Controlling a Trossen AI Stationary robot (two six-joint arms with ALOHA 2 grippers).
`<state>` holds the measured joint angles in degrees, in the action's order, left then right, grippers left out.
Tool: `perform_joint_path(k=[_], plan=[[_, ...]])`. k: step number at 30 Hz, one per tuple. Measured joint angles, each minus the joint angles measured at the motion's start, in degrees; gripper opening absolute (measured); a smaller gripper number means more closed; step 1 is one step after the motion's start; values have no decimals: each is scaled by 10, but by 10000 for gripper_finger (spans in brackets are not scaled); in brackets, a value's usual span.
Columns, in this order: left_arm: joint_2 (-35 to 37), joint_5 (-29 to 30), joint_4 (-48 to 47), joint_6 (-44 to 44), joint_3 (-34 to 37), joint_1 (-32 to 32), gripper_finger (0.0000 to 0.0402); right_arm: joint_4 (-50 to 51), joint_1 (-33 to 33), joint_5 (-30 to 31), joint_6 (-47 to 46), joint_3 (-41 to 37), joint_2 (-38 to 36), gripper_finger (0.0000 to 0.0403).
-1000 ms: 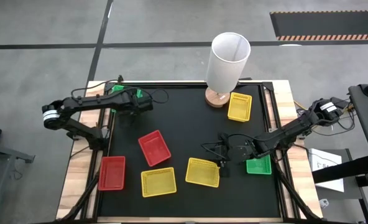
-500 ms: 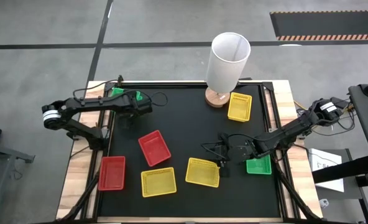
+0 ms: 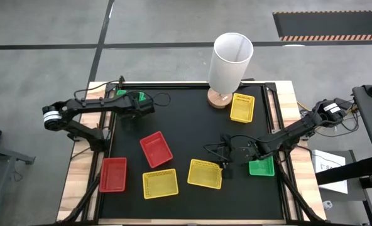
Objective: Stack baskets by color
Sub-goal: Stack the top right green bin on top of the top left green bin, then stack the bottom right yellow bin on top of the top right yellow bin
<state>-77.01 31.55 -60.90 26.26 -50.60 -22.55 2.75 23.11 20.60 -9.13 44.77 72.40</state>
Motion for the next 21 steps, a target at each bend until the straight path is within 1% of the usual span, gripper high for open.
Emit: perform_joint_path(k=[6, 9, 15, 21], plan=[[0, 5, 4, -2, 1, 0, 73, 0, 0, 0, 2, 0, 0, 167], [1, 5, 4, -4, -1, 1, 91, 0, 0, 0, 2, 0, 0, 167], [2, 7, 4, -9, -4, 1, 98, 0, 0, 0, 1, 0, 0, 167], [3, 7, -13, -43, -14, 4, 98, -1, 0, 0, 2, 0, 0, 167]])
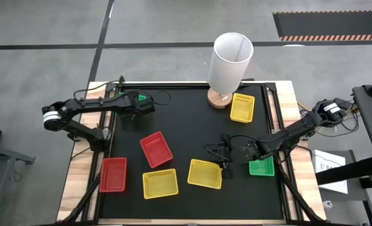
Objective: Stack baskets by color
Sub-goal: Stack the bottom right yellow bin on top of the top right yellow bin
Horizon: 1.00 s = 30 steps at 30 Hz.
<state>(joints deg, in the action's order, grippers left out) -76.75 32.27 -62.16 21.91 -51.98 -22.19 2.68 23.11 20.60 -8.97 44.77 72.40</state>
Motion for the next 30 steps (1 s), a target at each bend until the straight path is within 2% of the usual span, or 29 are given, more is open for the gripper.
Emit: perform_joint_path(k=[5, 10, 18, 21, 24, 30], plan=[[3, -10, -14, -102, -21, 25, 98, -5, -1, 4, 0, 0, 0, 167], [27, -22, -6, -169, -34, 87, 98, -20, -1, 4, 0, 0, 0, 167], [100, -21, 85, -246, -30, 193, 97, -22, -1, 4, -28, 0, 0, 166], [126, -21, 156, -240, -26, 227, 97, -23, -1, 4, -44, 0, 0, 166], [151, -20, 260, -198, -6, 246, 97, -20, -1, 4, -49, 1, 0, 166], [183, -20, 518, -94, 61, 254, 97, 16, -2, -7, -80, 36, 0, 166]])
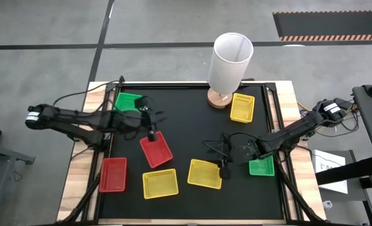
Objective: Stack baskets by color
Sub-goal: Stack the bottom right yellow bin on top of the top right yellow bin
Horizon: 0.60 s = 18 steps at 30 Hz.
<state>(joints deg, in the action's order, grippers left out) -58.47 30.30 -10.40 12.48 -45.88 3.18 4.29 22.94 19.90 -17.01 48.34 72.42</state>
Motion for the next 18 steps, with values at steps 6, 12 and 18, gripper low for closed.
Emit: perform_joint_path(k=[6, 12, 18], plan=[[7, 0, 203, 90, 57, -1, 97, 62, 0, -33, -83, 27, 0, 166], [5, 0, 224, 119, 58, -1, 97, 135, 2, -40, -102, 76, 36, 166], [5, 0, 223, 119, 60, -1, 97, 256, -7, -55, -102, 164, 108, 154]])
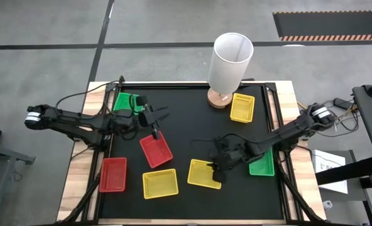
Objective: Stack baskets by color
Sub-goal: Stack the bottom right yellow bin on top of the top right yellow bin
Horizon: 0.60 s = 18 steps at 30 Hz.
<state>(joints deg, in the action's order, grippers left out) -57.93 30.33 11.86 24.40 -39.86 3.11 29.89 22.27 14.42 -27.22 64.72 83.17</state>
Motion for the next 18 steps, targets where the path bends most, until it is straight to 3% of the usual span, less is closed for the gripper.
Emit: perform_joint_path(k=[9, 18], plan=[[-1, 0, -4, 3, 0, 0, 97, 157, -7, -18, -20, 117, 115, 134], [-1, 0, -4, 18, 1, 0, 97, 195, -32, -59, -28, 145, 178, 192]])
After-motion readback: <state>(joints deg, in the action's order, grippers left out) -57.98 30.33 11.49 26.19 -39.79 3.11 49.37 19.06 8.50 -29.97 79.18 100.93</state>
